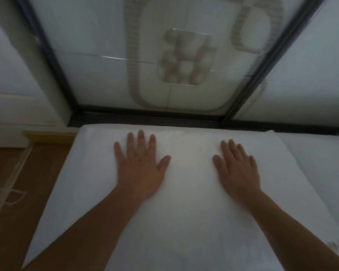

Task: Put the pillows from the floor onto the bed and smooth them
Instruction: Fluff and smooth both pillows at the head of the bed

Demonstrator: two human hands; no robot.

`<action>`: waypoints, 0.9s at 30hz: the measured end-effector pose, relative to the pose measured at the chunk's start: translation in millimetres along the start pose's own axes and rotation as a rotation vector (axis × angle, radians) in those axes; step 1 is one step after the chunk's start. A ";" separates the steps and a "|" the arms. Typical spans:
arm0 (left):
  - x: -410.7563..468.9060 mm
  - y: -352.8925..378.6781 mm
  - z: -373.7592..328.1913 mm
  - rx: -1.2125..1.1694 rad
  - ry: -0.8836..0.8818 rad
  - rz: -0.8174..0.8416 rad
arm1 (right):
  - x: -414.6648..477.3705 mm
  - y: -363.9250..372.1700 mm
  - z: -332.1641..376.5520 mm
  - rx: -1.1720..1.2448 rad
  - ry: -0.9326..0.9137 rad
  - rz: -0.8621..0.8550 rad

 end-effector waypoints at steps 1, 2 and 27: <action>0.3 4.5 -1.3 -0.002 0.015 0.007 | -0.2 9.1 4.7 -0.029 0.025 0.033; -1.1 10.7 0.9 -0.012 0.016 0.029 | -3.5 17.7 15.3 -0.060 0.017 0.058; -207.5 -1.7 -41.7 0.042 0.196 0.104 | -188.8 -3.0 56.3 0.009 -0.381 -0.043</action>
Point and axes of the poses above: each hand's wrist, its own x-axis towards the middle knuckle, its own y-axis out of the palm, z = x × y, the point moved 10 cm from there along x, towards the middle knuckle, and after that the axes turned 1 degree about -x, right-handed, at the moved point
